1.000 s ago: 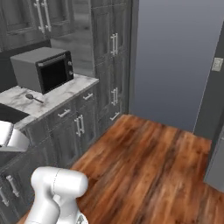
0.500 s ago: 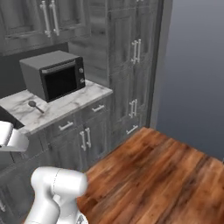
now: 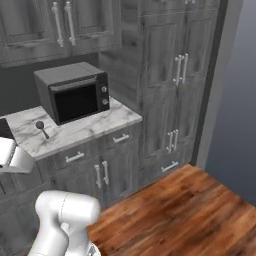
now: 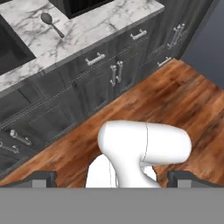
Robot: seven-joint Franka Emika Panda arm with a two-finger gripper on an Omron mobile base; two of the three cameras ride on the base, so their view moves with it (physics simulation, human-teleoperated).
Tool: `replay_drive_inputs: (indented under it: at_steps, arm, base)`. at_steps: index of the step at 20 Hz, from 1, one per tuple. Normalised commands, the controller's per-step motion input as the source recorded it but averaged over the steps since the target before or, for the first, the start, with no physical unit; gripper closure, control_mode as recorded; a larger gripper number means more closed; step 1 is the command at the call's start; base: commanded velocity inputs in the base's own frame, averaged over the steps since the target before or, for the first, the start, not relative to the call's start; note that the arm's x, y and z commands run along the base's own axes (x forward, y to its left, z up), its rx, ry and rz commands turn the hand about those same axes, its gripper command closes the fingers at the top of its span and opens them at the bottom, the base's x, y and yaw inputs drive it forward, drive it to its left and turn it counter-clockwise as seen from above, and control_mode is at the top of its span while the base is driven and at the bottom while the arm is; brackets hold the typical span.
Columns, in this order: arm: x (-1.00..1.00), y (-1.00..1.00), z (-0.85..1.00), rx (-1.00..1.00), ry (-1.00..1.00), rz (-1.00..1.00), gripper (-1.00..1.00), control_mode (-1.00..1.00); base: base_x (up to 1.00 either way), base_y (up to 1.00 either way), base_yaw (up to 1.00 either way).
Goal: Take the fork and place it on the left side of the plate. Then take the spoon and place it on the right side of the plate. Make sure they're directly next to the plate.
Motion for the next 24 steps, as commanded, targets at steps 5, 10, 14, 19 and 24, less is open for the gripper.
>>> replay_drive_inputs:
  at_steps: [5,10,14,19,24]
  arm:
    - [0.0,0.0,0.0,0.0,0.0,0.0,-1.0,1.0]
    - [0.0,0.0,0.0,0.0,0.0,0.0,-1.0,1.0]
    - [0.0,0.0,0.0,0.0,0.0,0.0,-1.0,1.0]
    - [0.0,0.0,0.0,0.0,0.0,0.0,-1.0,1.0]
    - [0.0,0.0,0.0,0.0,0.0,0.0,-1.0,1.0]
  base:
    - [0.55,-0.12,0.46]
    - [0.69,-0.1,0.45]
    - [0.93,-0.22,0.43]
    - [0.81,-0.19,0.36]
    - [0.58,-0.06,0.23]
